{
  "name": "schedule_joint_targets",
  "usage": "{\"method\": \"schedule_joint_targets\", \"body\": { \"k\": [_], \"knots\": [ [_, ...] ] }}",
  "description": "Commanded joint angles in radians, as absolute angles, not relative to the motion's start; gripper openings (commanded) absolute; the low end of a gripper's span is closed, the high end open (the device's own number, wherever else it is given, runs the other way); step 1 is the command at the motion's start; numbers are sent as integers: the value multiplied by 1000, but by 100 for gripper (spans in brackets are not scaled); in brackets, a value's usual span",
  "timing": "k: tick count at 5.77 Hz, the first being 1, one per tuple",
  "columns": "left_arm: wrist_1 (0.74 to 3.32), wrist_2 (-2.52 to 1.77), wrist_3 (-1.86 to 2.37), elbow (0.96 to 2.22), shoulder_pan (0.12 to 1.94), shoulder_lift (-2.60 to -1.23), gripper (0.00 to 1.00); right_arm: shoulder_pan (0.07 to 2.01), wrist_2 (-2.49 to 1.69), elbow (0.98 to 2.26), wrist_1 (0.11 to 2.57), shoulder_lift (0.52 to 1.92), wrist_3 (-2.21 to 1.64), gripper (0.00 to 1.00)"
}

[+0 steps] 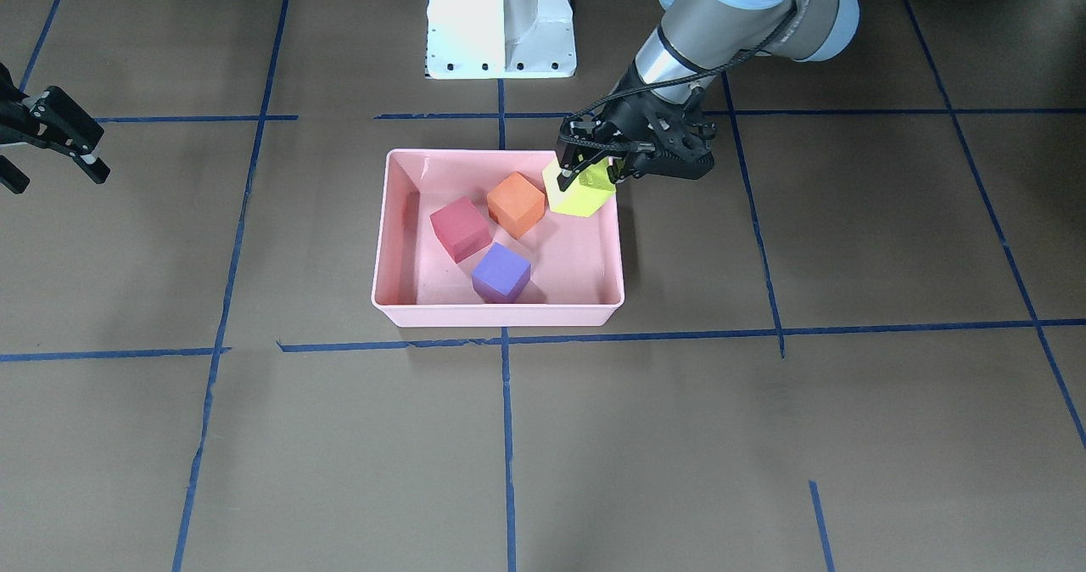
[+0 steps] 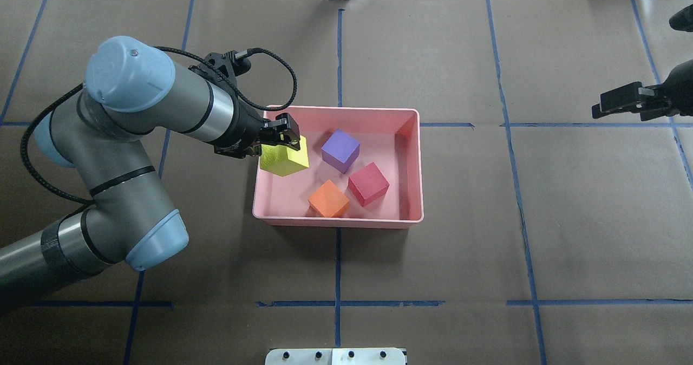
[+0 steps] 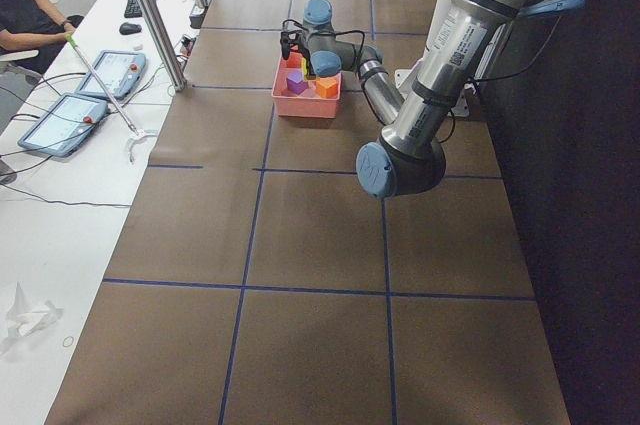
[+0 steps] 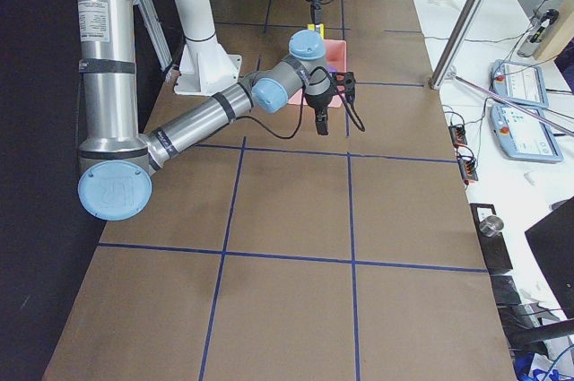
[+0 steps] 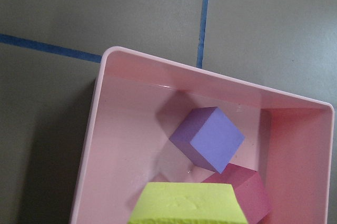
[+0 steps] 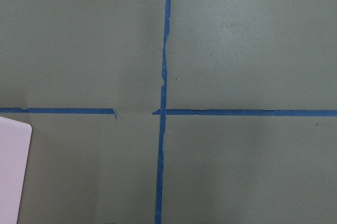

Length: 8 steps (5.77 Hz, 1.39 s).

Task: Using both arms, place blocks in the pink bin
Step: 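Drop the yellow-green cube into the bin while the right arm withdraws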

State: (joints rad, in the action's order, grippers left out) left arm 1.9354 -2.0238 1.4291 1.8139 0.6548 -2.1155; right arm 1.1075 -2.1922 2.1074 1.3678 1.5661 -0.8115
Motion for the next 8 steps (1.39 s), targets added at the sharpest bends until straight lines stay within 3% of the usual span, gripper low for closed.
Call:
{"method": "schedule_joint_targets", "body": {
  "k": [1, 3, 6, 8],
  "knots": [
    [1934, -2019, 1425, 1813, 661, -2111, 100, 1108, -2192, 2108, 1368, 1569, -811, 100],
    [1934, -2025, 1419, 1847, 696, -2067, 100, 1109, -2194, 2108, 1367, 1582, -808, 100],
    [1936, -2042, 1054, 2011, 785, -1724, 100, 1217, -2253, 2088, 1385, 1664, -582, 100],
    [1931, -2100, 589, 2016, 973, -1478, 100, 1328, -2367, 1982, 1384, 1727, -360, 100]
  ]
}}
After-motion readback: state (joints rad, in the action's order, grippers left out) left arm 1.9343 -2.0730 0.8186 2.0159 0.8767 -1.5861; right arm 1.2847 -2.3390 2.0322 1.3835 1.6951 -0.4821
